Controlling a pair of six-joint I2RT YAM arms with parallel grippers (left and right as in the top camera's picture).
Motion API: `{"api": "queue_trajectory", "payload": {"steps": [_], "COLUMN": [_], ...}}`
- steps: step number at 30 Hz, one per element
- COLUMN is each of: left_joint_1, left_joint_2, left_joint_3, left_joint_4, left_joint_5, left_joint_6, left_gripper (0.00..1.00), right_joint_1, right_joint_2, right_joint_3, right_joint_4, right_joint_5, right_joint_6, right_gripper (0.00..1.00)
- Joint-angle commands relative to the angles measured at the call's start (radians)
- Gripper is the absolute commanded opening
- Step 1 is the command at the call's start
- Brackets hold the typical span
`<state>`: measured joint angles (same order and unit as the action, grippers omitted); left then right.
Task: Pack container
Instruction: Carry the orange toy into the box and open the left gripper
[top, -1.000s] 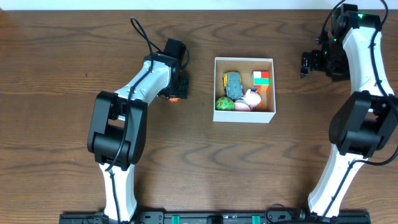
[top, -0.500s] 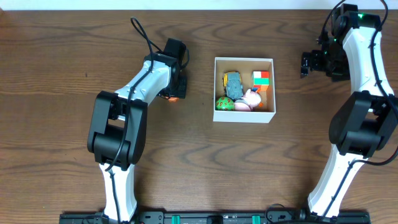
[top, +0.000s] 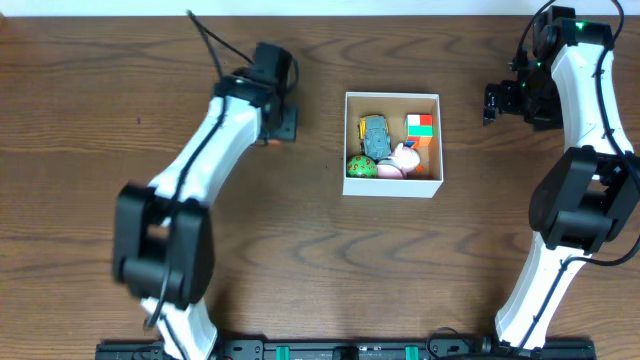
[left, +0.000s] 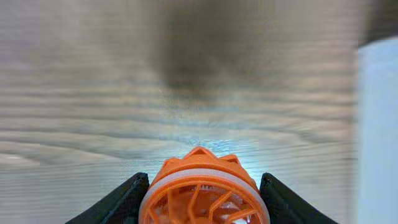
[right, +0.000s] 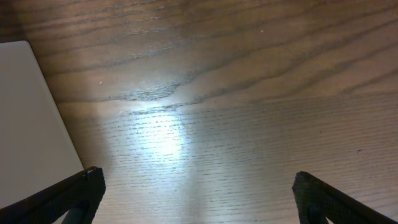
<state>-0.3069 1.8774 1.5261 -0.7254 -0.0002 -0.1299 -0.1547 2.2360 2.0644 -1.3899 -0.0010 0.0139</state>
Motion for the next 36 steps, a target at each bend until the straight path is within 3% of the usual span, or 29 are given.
{"api": "queue_trajectory", "payload": {"steps": [1, 7, 15, 26, 28, 32, 34, 36], "left_joint_1": [-0.035, -0.2, -0.419, -0.46, -0.457, -0.447, -0.439, -0.43], "left_joint_2": [-0.11, -0.204, -0.17, -0.067, -0.076, -0.114, -0.143, -0.171], "left_joint_3": [0.017, 0.017, 0.017, 0.017, 0.017, 0.017, 0.017, 0.017], "left_joint_4": [-0.003, 0.054, 0.216, 0.272, 0.275, 0.251, 0.214, 0.169], "left_joint_5": [0.019, 0.042, 0.017, -0.023, -0.08, -0.219, -0.305, -0.39], "left_joint_6": [0.005, 0.005, 0.005, 0.006, 0.006, 0.006, 0.006, 0.005], "left_gripper": [0.57, 0.58, 0.59, 0.59, 0.75, 0.86, 0.97, 0.98], "right_joint_1": [0.005, 0.005, 0.005, 0.005, 0.005, 0.005, 0.005, 0.005], "right_joint_2": [0.003, 0.003, 0.003, 0.003, 0.003, 0.003, 0.003, 0.003], "right_joint_3": [-0.003, -0.003, -0.003, -0.003, -0.003, -0.003, -0.003, -0.003], "right_joint_4": [0.0, 0.0, 0.0, 0.0, 0.0, 0.0, 0.0, 0.0], "right_joint_5": [0.0, 0.0, 0.0, 0.0, 0.0, 0.0, 0.0, 0.0], "right_joint_6": [-0.011, -0.011, -0.011, -0.011, -0.011, -0.011, -0.012, -0.011], "right_gripper": [0.99, 0.99, 0.99, 0.99, 0.99, 0.99, 0.99, 0.99]}}
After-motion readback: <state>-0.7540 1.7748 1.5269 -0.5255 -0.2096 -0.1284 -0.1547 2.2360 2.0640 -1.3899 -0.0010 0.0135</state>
